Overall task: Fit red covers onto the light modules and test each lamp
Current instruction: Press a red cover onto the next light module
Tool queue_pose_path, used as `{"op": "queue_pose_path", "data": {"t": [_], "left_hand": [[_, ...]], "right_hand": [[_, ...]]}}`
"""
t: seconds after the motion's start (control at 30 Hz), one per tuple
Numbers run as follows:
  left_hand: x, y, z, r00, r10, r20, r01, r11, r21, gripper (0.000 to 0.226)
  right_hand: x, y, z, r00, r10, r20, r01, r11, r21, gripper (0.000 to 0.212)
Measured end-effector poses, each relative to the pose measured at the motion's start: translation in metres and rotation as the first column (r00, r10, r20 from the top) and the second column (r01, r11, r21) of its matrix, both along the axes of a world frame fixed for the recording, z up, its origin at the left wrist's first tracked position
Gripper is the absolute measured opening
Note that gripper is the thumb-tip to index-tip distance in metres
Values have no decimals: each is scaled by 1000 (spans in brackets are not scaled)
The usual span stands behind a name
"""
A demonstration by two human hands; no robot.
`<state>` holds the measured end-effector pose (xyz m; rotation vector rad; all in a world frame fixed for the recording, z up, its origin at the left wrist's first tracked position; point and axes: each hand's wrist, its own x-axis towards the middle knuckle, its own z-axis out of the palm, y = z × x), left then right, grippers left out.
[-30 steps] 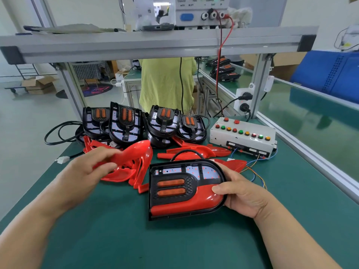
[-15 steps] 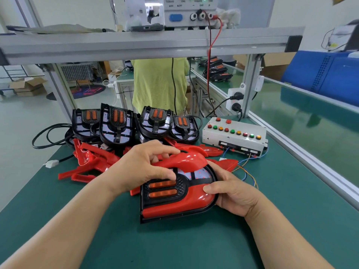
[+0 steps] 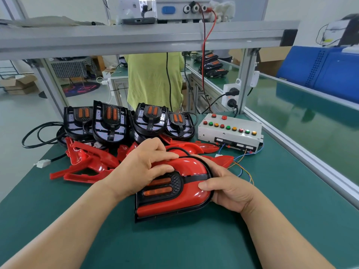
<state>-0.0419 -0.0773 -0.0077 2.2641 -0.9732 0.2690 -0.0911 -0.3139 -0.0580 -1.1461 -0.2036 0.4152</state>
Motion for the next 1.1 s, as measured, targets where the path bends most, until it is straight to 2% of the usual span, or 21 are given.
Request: {"op": "queue_pose_path", "data": {"t": [0.33,0.63,0.9,1.1], "left_hand": [[-12,-2,8,982,-33,187,8,991,134,38],[-9,-4,6,979,-67,191,47,993,105,35],[-8,-6,-13,978,-29,209,32,999,-10,33],[-10,-8,-12,967,-41,252,38,999,17,34]], "right_hand": [[0,-1,-1,1000,5,-8,-5,1000,6,72],[0,1,2,999,-14,-29,14,1000,-7,80],[-1,0,0,1000,-1,-8,1,1000,-13,71],[0,-2,-1,1000,10,-5,-10,1000,12,68]]}}
